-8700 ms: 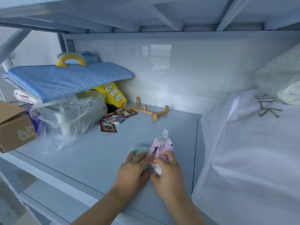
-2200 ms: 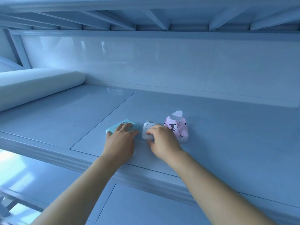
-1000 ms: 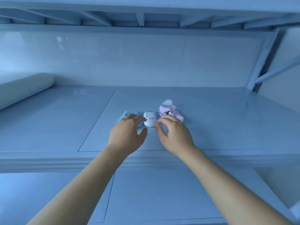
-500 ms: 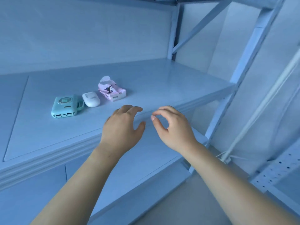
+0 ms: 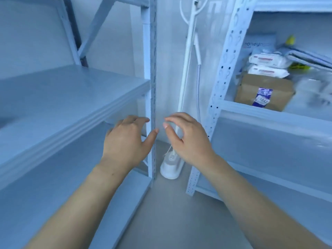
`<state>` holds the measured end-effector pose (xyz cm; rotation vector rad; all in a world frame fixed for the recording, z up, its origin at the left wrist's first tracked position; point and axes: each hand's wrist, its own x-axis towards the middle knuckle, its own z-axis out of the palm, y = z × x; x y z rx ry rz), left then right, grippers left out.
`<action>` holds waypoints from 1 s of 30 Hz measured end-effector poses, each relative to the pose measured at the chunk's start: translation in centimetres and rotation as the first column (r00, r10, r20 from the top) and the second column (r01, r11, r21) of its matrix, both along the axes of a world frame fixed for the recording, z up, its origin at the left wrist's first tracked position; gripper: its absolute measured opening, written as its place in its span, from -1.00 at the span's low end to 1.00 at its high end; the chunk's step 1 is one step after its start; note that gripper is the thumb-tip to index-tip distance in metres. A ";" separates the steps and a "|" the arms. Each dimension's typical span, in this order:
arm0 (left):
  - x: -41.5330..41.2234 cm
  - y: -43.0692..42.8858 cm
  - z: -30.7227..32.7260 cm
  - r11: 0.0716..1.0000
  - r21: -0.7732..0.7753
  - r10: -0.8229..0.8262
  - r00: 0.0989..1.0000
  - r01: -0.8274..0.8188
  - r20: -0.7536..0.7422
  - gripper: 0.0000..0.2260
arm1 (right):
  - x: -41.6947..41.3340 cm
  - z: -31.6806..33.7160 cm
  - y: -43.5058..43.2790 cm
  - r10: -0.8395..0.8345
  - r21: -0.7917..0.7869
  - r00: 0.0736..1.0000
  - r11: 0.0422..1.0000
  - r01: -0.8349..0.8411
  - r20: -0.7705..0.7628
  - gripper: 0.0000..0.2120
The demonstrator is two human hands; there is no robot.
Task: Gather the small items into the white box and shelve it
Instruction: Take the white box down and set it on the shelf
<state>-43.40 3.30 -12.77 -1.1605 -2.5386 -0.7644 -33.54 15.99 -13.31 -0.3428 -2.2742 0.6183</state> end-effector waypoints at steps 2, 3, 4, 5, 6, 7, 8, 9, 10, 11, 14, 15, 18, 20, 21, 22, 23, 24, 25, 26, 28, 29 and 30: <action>3.4 3.9 0.6 0.996 0.001 -0.090 0.996 0.090 -0.013 -0.57 | 4.5 0.5 3.1 -0.092 0.009 0.996 0.996 0.092 -0.013 -0.77; 5.2 5.8 0.9 0.991 0.000 -0.135 0.991 0.135 -0.025 -0.56 | 7.0 0.7 4.7 -0.138 0.012 0.990 0.990 0.138 -0.020 -0.77; 7.3 7.8 1.2 0.984 -0.002 -0.179 0.983 0.179 -0.041 -0.55 | 9.6 0.9 6.1 -0.184 0.021 0.983 0.983 0.184 -0.030 -0.77; 9.4 9.8 1.4 0.975 -0.005 -0.223 0.973 0.223 -0.058 -0.55 | 12.3 1.1 7.6 -0.228 0.039 0.973 0.972 0.230 -0.042 -0.76; 11.7 11.7 1.5 0.964 -0.007 -0.266 0.961 0.266 -0.071 -0.55 | 15.1 1.3 9.1 -0.273 0.060 0.961 0.959 0.276 -0.053 -0.76; 14.1 13.7 1.6 0.950 -0.009 -0.311 0.947 0.311 -0.079 -0.54 | 18.0 1.4 10.4 -0.321 0.079 0.945 0.943 0.325 -0.059 -0.75; 16.5 15.7 1.6 0.934 -0.009 -0.355 0.930 0.356 -0.090 -0.54 | 21.0 1.6 11.6 -0.371 0.101 0.927 0.921 0.376 -0.063 -0.74; 19.0 17.6 1.6 0.917 -0.007 -0.397 0.912 0.399 -0.107 -0.53 | 23.9 1.7 12.8 -0.419 0.133 0.905 0.895 0.425 -0.071 -0.72; 21.5 19.5 1.6 0.899 -0.003 -0.436 0.891 0.439 -0.128 -0.53 | 26.9 1.9 13.9 -0.465 0.173 0.882 0.865 0.472 -0.083 -0.71; 24.1 21.4 1.6 0.878 0.004 -0.472 0.869 0.478 -0.148 -0.51 | 29.8 2.0 14.9 -0.507 0.211 0.857 0.831 0.515 -0.094 -0.69; 32.1 26.7 1.7 0.804 0.020 -0.580 0.792 0.594 -0.192 -0.50 | 38.5 2.4 17.5 -0.627 0.281 0.772 0.727 0.626 -0.099 -0.66; 34.7 28.2 1.8 0.774 0.021 -0.617 0.762 0.632 -0.198 -0.52 | 41.3 2.5 18.2 -0.669 0.291 0.737 0.689 0.663 -0.094 -0.66; 42.6 32.3 1.9 0.675 0.003 -0.723 0.661 0.738 -0.200 -0.51 | 49.3 2.6 19.9 -0.788 0.296 0.610 0.565 0.770 -0.083 -0.65; 47.3 34.6 2.1 0.610 -0.018 -0.776 0.592 0.793 -0.218 -0.49 | 54.0 2.6 20.7 -0.844 0.298 0.530 0.488 0.821 -0.078 -0.65; 49.6 35.6 2.3 0.575 -0.025 -0.800 0.555 0.818 -0.227 -0.48 | 56.2 2.7 21.1 -0.868 0.297 0.490 0.449 0.843 -0.076 -0.64; 51.8 36.6 2.5 0.539 -0.027 -0.822 0.519 0.842 -0.233 -0.48 | 58.3 2.7 21.5 -0.891 0.295 0.447 0.408 0.864 -0.077 -0.64; 54.0 37.6 2.7 0.506 -0.028 -0.841 0.486 0.862 -0.237 -0.48 | 60.3 2.8 21.9 -0.911 0.297 0.405 0.366 0.882 -0.079 -0.64; 56.0 38.6 3.0 0.477 -0.031 -0.857 0.457 0.879 -0.238 -0.48 | 62.1 2.8 22.4 -0.927 0.300 0.365 0.326 0.896 -0.083 -0.64; 57.9 39.6 3.1 0.447 -0.035 -0.872 0.427 0.894 -0.240 -0.48 | 63.9 2.9 22.9 -0.941 0.306 0.327 0.287 0.908 -0.088 -0.64; 59.8 40.6 3.2 0.415 -0.040 -0.886 0.394 0.909 -0.243 -0.48 | 65.6 2.9 23.5 -0.953 0.311 0.289 0.248 0.917 -0.092 -0.64; 63.2 42.8 3.5 0.351 -0.043 -0.908 0.329 0.935 -0.258 -0.48 | 68.7 3.1 25.0 -0.971 0.320 0.219 0.178 0.930 -0.097 -0.64; 64.8 44.0 3.6 0.322 -0.042 -0.916 0.300 0.946 -0.267 -0.48 | 70.2 3.3 25.8 -0.976 0.324 0.191 0.149 0.934 -0.102 -0.64; 66.4 45.3 3.9 0.295 -0.038 -0.922 0.274 0.955 -0.274 -0.48 | 71.6 3.4 26.8 -0.980 0.325 0.165 0.121 0.938 -0.109 -0.64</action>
